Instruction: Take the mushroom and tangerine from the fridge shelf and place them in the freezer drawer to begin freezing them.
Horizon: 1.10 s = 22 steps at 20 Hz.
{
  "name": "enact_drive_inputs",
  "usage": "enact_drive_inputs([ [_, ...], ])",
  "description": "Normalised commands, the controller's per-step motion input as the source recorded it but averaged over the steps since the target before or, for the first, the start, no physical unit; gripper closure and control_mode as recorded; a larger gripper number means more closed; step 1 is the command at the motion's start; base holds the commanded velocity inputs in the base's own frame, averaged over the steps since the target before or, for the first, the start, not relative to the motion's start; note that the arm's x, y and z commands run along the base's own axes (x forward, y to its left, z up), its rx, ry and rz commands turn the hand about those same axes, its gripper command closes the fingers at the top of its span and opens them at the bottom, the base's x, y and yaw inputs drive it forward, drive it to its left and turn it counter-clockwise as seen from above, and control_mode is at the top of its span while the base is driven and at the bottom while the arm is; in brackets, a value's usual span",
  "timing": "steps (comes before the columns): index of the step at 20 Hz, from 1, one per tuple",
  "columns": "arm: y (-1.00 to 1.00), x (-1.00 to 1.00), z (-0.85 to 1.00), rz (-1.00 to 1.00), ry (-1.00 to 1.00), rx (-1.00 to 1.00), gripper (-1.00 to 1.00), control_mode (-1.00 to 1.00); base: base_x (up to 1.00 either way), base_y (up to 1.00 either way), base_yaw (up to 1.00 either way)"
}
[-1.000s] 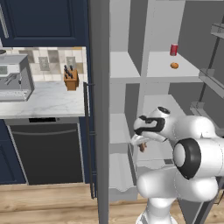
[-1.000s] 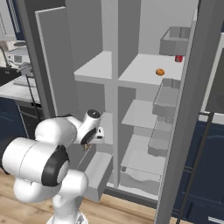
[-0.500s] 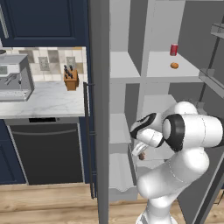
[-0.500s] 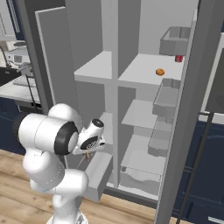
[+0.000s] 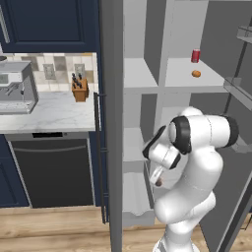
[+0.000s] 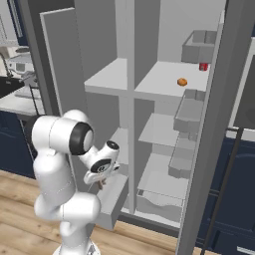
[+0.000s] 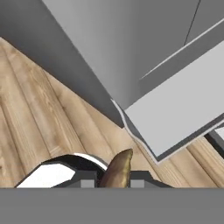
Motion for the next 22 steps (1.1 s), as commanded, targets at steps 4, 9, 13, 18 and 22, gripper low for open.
enact_drive_inputs([
  [4,0.08,0.03,-0.42,0.14,0.02,-0.01,1.0,-1.0,0.0,0.0,0.0],
  [9,0.19,0.0,-0.39,0.12,0.0,-0.03,1.0,-1.0,0.0,0.0,0.0],
  [13,0.19,0.02,-0.4,0.08,0.0,-0.01,1.0,-1.0,0.0,0.0,0.0],
  [18,-0.06,0.35,-0.11,0.04,0.0,0.01,1.0,-1.0,0.0,0.0,0.0],
  [22,-0.03,0.38,-0.17,0.07,0.0,0.0,1.0,-1.0,0.0,0.0,0.0],
])
